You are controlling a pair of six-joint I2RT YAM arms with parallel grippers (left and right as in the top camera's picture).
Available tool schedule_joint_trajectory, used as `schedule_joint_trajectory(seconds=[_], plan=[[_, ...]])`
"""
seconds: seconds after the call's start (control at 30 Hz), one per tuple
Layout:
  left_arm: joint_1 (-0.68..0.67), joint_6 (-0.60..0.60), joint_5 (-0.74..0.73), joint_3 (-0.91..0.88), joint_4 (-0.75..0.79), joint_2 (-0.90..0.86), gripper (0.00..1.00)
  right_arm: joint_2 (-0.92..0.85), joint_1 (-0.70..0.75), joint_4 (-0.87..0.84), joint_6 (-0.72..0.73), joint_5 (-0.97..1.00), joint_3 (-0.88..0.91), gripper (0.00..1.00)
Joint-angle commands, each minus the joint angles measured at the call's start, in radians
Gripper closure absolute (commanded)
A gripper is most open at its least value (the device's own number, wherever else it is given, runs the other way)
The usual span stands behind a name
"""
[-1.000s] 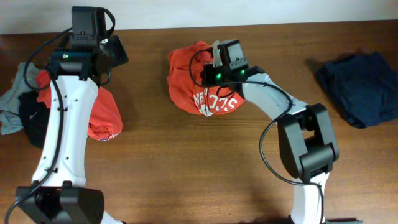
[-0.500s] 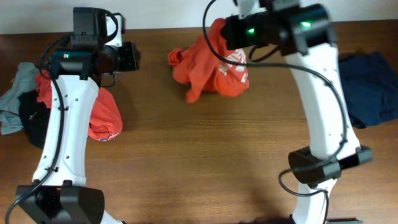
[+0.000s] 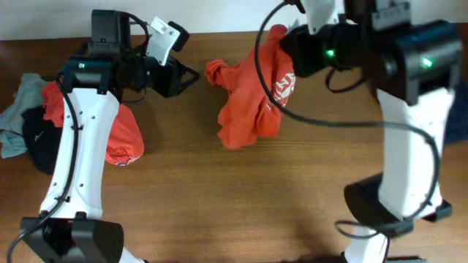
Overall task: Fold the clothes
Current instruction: 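Grasp the red shirt with the right gripper and lift it rightward, then lay the red shirt flat across the table with the right gripper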
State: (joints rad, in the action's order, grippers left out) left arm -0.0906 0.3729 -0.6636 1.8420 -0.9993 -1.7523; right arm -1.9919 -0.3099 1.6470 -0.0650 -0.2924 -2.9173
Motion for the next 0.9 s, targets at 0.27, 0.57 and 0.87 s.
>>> schedule_joint_trajectory(seconds=[0.27, 0.57, 0.87], plan=[[0.002, -0.036, -0.036, 0.005, 0.050, -0.013, 0.56, 0.353, -0.002, -0.130, 0.019, 0.644, -0.040, 0.96], [0.015, -0.182, 0.170, 0.008, 0.111, -0.013, 0.56, 0.285, 0.154, -0.128, -0.010, 0.411, -0.003, 0.96], [0.224, -0.301, 0.219, 0.019, 0.132, -0.013, 0.56, -0.042, 0.123, -0.117, -0.050, -0.038, 0.156, 0.96]])
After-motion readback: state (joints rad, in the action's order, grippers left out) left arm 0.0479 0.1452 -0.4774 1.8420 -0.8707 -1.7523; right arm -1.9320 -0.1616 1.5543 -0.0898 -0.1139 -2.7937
